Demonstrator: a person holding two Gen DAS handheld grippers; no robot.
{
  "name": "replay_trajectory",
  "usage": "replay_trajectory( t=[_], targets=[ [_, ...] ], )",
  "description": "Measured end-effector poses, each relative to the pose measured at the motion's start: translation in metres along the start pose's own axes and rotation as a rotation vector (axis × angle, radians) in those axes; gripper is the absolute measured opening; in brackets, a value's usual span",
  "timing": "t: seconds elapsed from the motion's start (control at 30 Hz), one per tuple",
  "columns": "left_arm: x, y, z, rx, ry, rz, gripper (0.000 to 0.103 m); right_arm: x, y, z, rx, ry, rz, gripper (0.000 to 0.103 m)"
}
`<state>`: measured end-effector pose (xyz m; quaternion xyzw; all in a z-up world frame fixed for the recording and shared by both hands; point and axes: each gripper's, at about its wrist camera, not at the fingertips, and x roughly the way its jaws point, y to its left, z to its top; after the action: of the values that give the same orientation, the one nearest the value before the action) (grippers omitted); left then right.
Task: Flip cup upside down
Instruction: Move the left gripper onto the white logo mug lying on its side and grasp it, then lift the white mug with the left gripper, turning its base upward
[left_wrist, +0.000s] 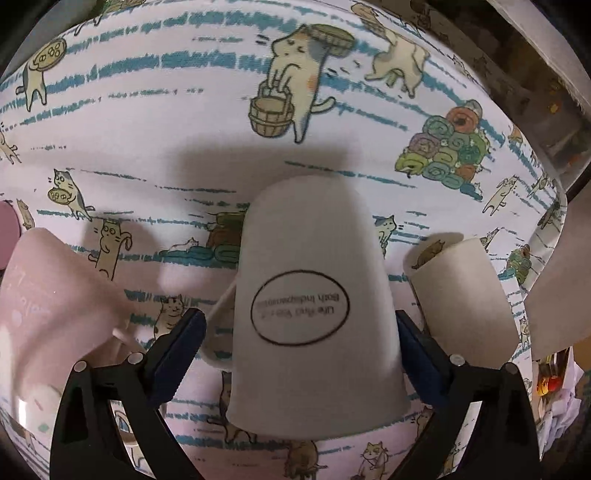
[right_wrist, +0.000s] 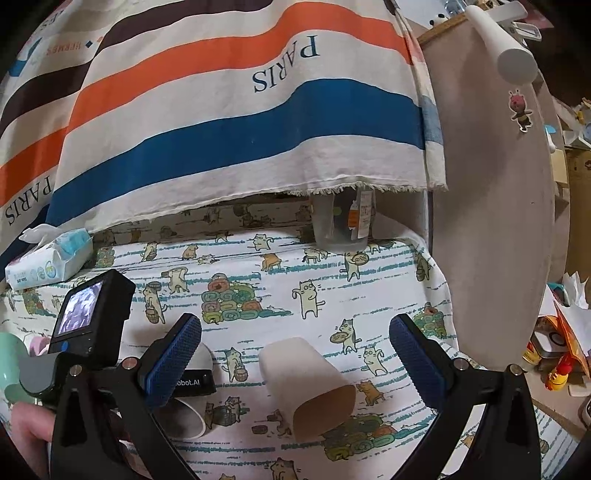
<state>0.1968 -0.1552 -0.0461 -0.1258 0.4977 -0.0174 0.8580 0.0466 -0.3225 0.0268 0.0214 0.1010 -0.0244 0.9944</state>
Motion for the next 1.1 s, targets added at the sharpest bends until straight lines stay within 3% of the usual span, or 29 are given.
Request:
replay_trajectory(
  t=[0.3, 0.6, 0.7, 0.73, 0.77, 1.1],
  targets=[
    [0.007, 0.014, -0.002, 0.064, -0.009, 0.047, 0.102, 0.003, 0.004, -0.002, -0.017, 0.013, -0.003, 0.103],
    [-0.005, 0.053, -0.002, 0.114, 0.0, 0.031, 0.103, 0.002, 0.01, -0.005, -0.048, 0.002, -0.008, 0.103],
    [-0.01, 0.054, -0.003, 0.121, -0.015, 0.007, 0.095, 0.0, 0.012, -0.003, -0.053, -0.002, -0.003, 0.103],
    [-0.014, 0.054, -0.004, 0.134, -0.021, -0.001, 0.085, 0.0, 0.012, -0.003, -0.055, -0.009, -0.006, 0.103],
    [-0.017, 0.052, -0.004, 0.146, -0.014, -0.024, 0.078, 0.0, 0.012, -0.003, -0.056, -0.014, -0.012, 0.103],
    [-0.003, 0.05, 0.023, 0.078, 0.159, -0.026, 0.08, 0.001, 0.012, -0.005, -0.053, -0.005, -0.012, 0.103]
  ],
)
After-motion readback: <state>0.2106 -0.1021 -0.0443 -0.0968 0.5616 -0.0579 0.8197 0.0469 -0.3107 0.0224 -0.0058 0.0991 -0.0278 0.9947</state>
